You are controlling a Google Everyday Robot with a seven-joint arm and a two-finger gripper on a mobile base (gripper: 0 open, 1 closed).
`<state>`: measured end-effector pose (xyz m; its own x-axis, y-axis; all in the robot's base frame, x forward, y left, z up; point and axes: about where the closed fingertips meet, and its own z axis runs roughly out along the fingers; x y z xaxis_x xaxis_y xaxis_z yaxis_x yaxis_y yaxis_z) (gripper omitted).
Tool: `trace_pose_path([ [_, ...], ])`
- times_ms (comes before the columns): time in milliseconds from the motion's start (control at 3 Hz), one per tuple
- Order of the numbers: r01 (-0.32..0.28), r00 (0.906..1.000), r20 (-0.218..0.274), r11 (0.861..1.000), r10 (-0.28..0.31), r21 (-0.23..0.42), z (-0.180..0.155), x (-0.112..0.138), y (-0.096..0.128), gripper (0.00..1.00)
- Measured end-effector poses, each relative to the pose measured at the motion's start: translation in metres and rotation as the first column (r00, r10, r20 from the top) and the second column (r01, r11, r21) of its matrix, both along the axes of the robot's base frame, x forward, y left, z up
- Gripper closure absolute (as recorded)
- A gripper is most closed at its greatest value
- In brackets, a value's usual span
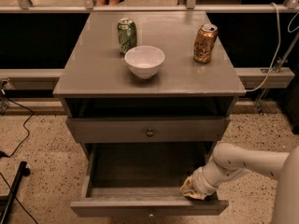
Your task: Open middle drawer
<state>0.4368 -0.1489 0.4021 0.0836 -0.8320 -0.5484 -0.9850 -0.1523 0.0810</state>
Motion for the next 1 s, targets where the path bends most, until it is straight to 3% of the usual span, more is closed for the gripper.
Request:
trace_pose_path([
  [333, 0.001, 0.9999, 0.01, 1.0, -0.001, -0.002, 0.003, 0.0, -0.001, 0.89],
  [667, 0.013, 0.9919, 0.127, 1.0, -0.01, -0.019, 0.043, 0.005, -0.014, 1.0],
  [1000, 0.025, 0.9749, 0.221, 0.999, -0.029, 0.019, 0.075, 0.008, -0.026, 1.0],
])
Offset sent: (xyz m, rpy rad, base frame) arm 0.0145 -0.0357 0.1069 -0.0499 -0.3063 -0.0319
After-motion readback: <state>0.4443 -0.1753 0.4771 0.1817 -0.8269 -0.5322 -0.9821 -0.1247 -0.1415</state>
